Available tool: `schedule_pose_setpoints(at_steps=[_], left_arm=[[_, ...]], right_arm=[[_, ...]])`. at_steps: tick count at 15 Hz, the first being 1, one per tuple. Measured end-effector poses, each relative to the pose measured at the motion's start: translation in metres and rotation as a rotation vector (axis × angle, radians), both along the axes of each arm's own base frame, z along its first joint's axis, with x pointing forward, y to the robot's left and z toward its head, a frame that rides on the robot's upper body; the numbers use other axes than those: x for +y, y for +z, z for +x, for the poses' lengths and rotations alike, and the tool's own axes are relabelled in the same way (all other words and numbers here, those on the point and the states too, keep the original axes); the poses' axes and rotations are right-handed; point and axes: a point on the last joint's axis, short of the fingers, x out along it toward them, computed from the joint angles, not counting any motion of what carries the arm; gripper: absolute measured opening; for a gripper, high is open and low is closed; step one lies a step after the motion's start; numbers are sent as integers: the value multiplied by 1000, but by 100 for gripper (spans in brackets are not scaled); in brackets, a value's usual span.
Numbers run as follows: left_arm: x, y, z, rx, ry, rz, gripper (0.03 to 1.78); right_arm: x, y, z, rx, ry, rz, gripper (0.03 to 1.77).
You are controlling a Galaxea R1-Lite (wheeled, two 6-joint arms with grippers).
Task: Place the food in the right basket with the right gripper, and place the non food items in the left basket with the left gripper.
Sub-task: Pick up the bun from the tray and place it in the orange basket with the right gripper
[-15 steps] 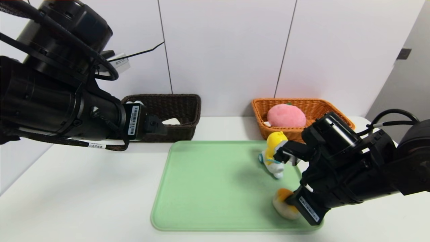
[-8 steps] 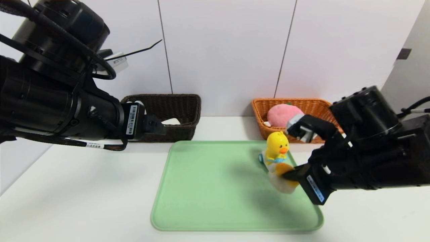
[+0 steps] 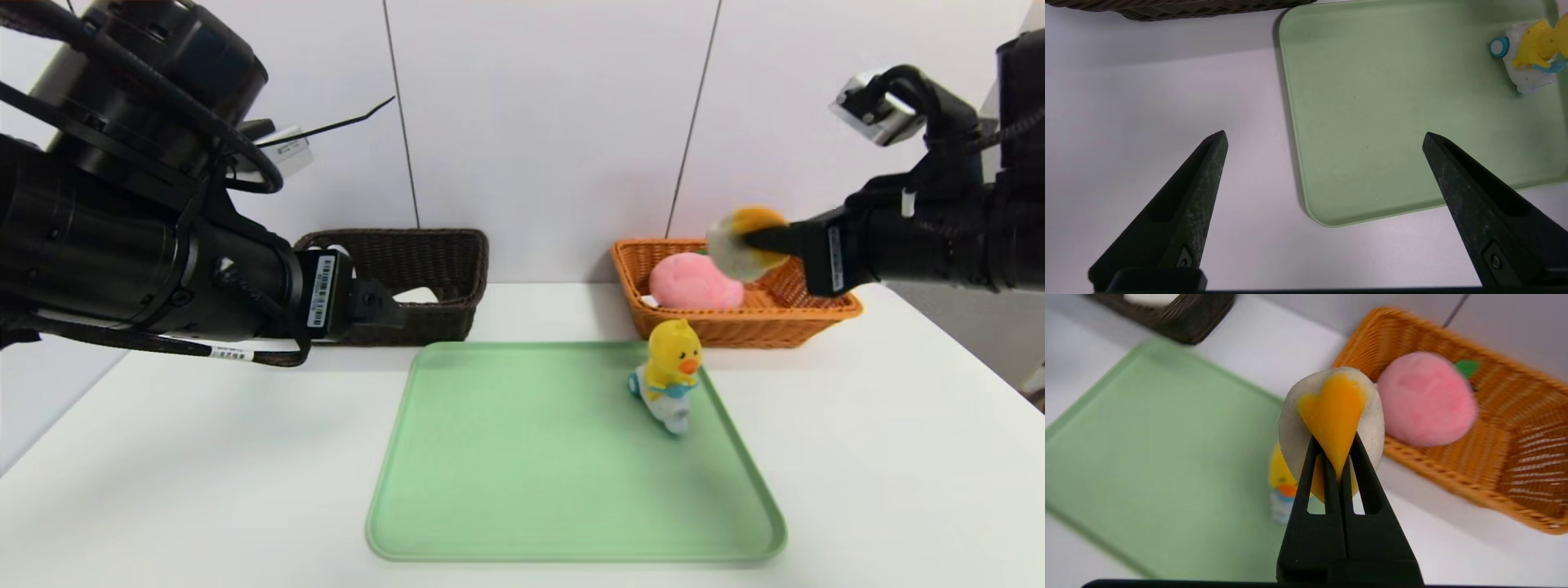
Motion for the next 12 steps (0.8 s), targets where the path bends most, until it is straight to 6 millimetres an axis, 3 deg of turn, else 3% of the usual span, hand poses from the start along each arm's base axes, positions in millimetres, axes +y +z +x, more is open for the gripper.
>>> schedule_pose_setpoints(at_steps=[4, 12], left_arm=[[0, 0, 0, 0, 1, -1, 169], [1, 1, 1, -3, 4, -3, 169]], right_arm=[[-25, 15, 41, -47, -131, 14, 5], [-74, -13, 111, 21, -313, -7, 5]])
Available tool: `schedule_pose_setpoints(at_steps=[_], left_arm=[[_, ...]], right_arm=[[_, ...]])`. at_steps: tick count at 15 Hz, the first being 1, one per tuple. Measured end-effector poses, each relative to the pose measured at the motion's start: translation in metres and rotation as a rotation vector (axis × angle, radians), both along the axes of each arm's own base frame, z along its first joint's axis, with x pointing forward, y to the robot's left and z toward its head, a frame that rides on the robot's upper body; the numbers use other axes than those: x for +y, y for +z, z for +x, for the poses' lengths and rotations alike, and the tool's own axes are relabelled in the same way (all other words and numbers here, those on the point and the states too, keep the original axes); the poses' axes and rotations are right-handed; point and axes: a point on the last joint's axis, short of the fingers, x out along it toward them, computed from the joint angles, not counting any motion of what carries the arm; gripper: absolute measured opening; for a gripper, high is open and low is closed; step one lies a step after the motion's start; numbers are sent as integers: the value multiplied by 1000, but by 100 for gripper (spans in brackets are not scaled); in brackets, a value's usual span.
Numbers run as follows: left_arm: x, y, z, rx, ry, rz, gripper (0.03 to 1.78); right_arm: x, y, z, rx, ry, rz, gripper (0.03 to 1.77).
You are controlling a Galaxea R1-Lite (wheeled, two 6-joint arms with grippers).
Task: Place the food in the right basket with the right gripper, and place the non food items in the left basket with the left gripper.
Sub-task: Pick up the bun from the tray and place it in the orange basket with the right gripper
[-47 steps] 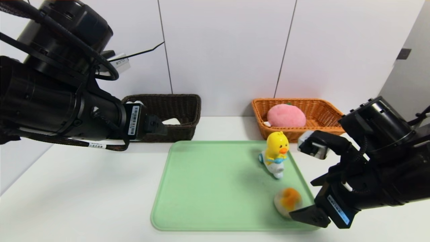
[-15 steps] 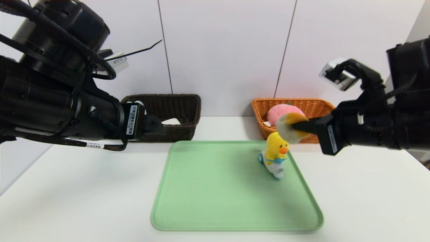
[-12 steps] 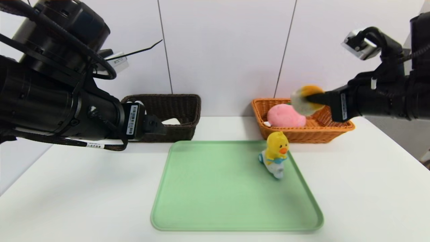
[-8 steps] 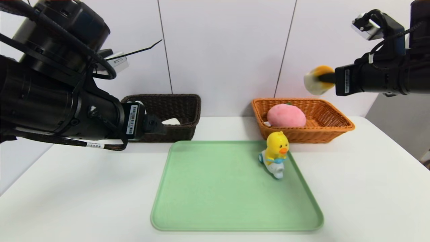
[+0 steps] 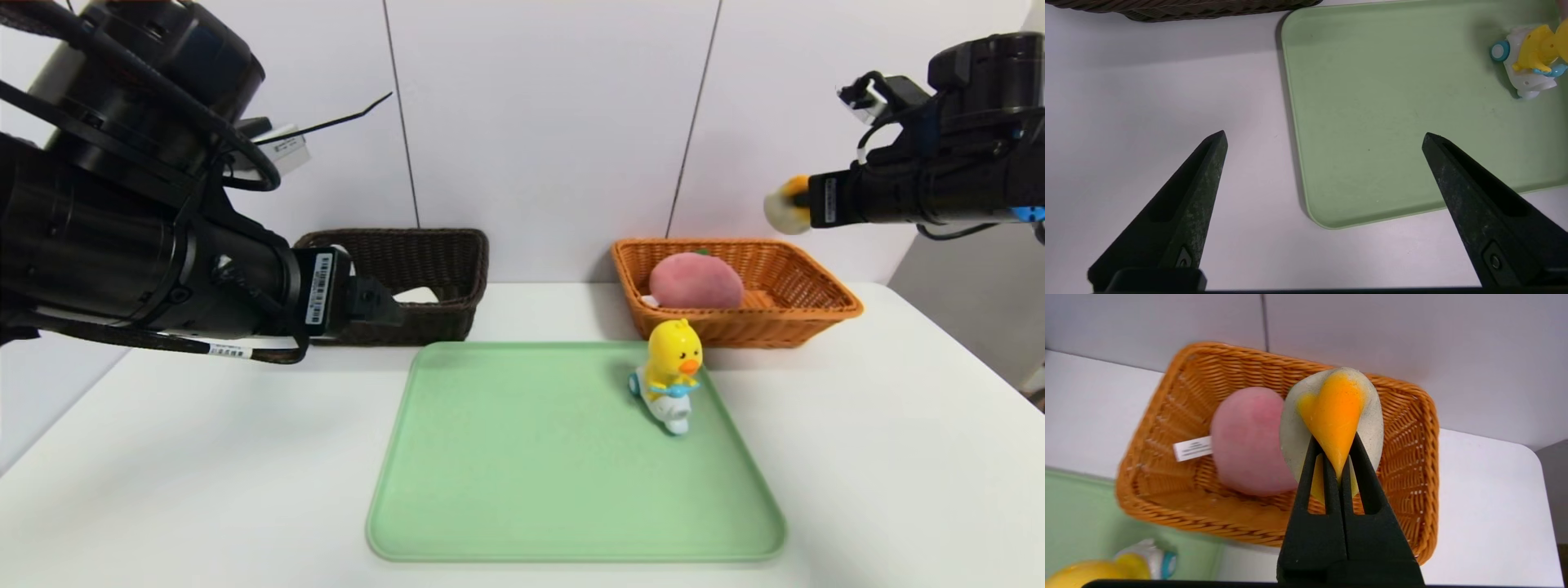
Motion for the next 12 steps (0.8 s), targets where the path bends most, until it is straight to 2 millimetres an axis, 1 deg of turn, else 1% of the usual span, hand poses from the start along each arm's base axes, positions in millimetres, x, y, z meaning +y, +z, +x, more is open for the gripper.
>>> schedule_pose_setpoints(at_steps=[2, 5, 7, 9, 12], left_arm=[[0, 0, 0, 0, 0, 1, 169], [0, 0, 0, 1, 1, 1, 169], [0, 0, 1, 1, 1, 1, 169], [0, 0, 1, 2, 1, 2, 169], [0, -1, 1, 4, 2, 3, 169]], right_arm=[[-12, -12, 13, 30, -33, -2, 5], [-19, -29, 26, 75, -53, -2, 5], [-20, -41, 34, 106, -57, -3, 5], [-20, -56, 40, 151, -58, -3, 5], [-21, -72, 47, 191, -59, -3, 5]])
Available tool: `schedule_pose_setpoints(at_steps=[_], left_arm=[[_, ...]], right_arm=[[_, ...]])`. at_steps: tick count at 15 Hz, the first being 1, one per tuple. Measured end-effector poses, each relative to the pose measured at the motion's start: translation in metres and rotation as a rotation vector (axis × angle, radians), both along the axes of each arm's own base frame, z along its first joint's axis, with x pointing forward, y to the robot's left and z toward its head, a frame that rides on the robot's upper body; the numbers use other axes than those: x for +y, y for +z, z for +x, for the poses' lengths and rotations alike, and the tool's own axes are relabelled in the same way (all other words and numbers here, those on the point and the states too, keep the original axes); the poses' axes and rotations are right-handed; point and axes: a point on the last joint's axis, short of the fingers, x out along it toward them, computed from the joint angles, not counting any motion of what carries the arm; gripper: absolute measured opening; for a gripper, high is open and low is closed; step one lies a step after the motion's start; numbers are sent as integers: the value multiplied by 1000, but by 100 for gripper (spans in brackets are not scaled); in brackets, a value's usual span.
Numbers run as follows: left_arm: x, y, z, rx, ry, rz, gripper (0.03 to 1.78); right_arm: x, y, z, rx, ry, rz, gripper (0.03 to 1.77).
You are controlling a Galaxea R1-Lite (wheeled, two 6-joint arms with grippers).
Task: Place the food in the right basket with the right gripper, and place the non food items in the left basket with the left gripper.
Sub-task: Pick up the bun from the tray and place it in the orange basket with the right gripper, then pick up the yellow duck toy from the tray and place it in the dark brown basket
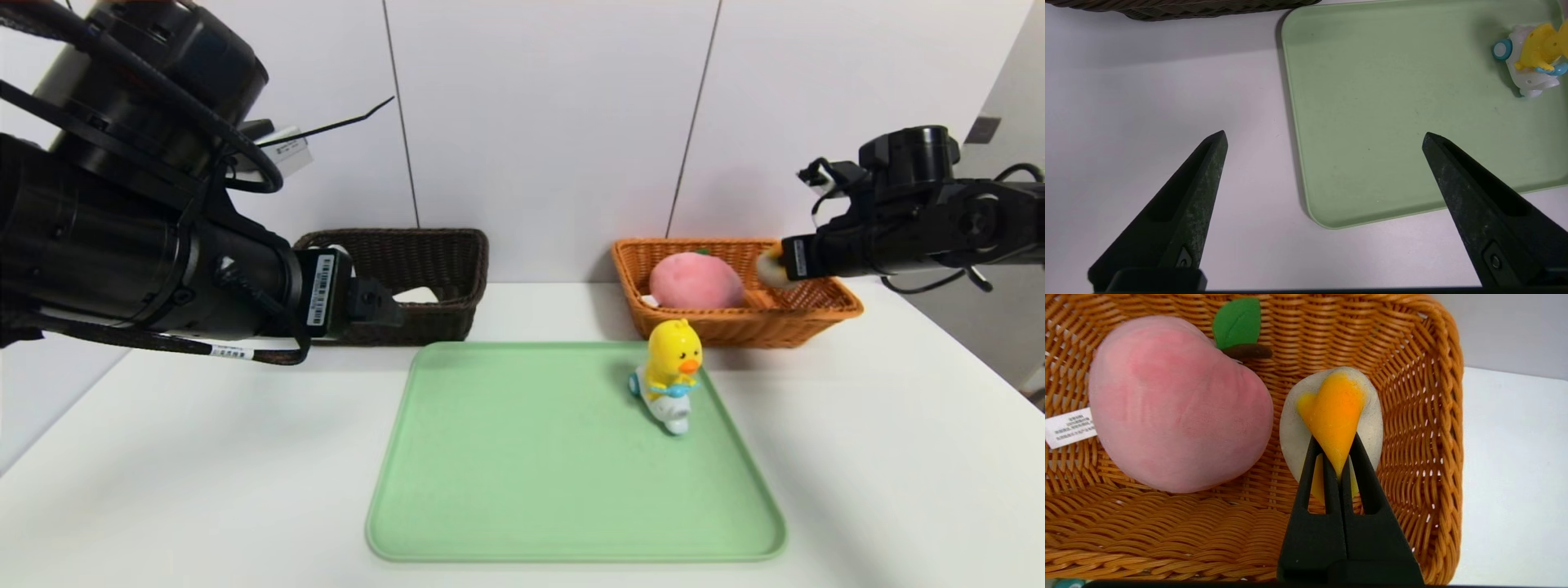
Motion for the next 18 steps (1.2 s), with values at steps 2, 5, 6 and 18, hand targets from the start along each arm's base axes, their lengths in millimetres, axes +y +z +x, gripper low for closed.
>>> schedule_pose_setpoints(at_steps=[2, 5, 6, 18], left_arm=[[0, 0, 0, 1, 0, 1, 169], [0, 0, 0, 1, 0, 1, 169], [0, 0, 0, 1, 1, 1, 169], [3, 5, -4, -20, -3, -9, 169]], right_arm=[[-1, -6, 3, 16, -3, 0, 27], [-2, -11, 5, 27, -5, 2, 73], [-2, -11, 5, 28, -5, 2, 85], [-1, 44, -36, -93, -9, 27, 153]])
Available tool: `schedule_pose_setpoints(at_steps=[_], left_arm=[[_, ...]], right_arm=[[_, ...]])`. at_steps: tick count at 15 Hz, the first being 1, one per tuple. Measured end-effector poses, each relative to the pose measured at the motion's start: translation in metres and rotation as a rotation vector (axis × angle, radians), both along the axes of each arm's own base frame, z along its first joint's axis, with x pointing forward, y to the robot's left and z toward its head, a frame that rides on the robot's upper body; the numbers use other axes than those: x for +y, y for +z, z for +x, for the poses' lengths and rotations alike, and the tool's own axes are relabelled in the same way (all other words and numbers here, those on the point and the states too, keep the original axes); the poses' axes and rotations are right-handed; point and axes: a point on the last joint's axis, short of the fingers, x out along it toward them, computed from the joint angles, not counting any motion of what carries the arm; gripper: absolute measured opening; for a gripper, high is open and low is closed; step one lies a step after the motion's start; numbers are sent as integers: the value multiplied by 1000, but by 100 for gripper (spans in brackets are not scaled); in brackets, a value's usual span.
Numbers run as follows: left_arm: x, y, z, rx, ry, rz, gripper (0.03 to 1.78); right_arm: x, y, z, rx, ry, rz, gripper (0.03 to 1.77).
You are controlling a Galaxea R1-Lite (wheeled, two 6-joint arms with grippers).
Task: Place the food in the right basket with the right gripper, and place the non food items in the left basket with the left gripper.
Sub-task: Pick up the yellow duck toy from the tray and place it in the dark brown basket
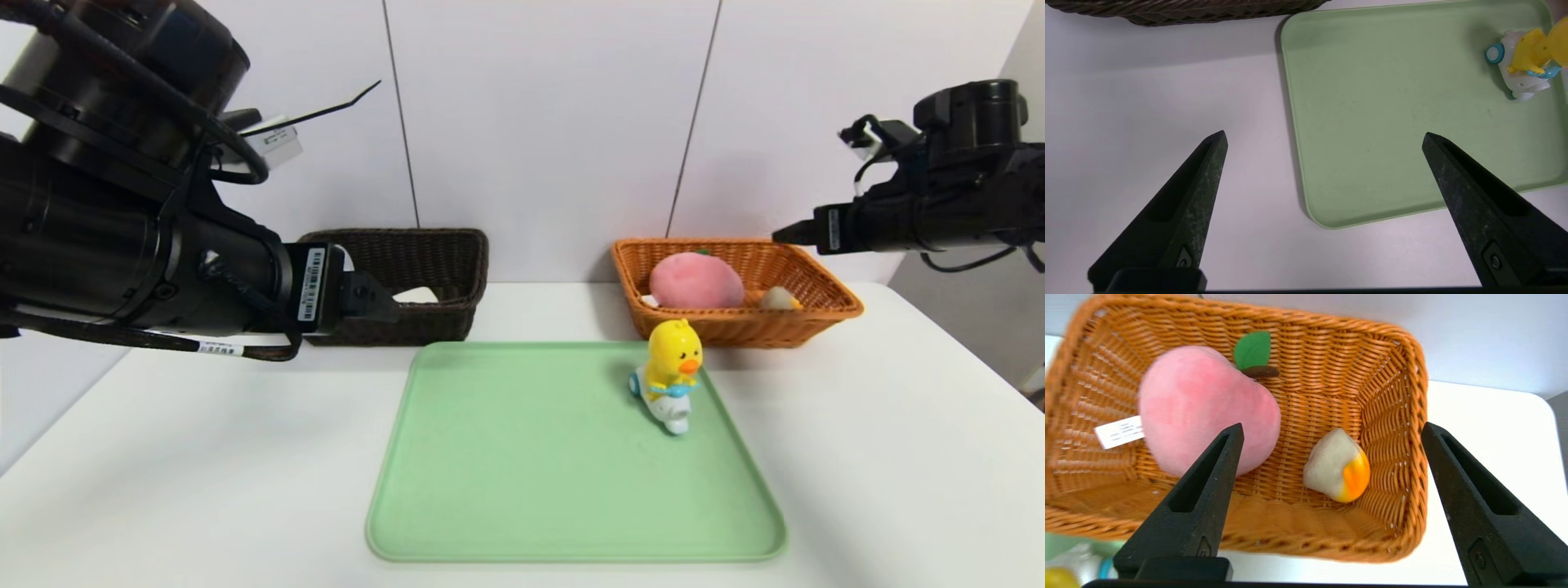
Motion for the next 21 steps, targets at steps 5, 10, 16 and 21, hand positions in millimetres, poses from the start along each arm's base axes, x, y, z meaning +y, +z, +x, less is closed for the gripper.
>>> schedule_pose_setpoints(at_steps=[5, 10, 16, 21], left_arm=[[-13, 10, 3, -58, -131, -42, 169], [-37, 6, 18, -88, -473, -128, 169], [-77, -22, 42, -145, -681, -110, 169], [-94, -58, 54, -246, -949, -104, 169]], right_arm=[[1, 27, -46, -61, -17, 47, 161], [2, 48, -79, -125, -14, 48, 166], [3, 55, -98, -155, -11, 47, 169], [4, 60, -112, -135, -7, 46, 169]])
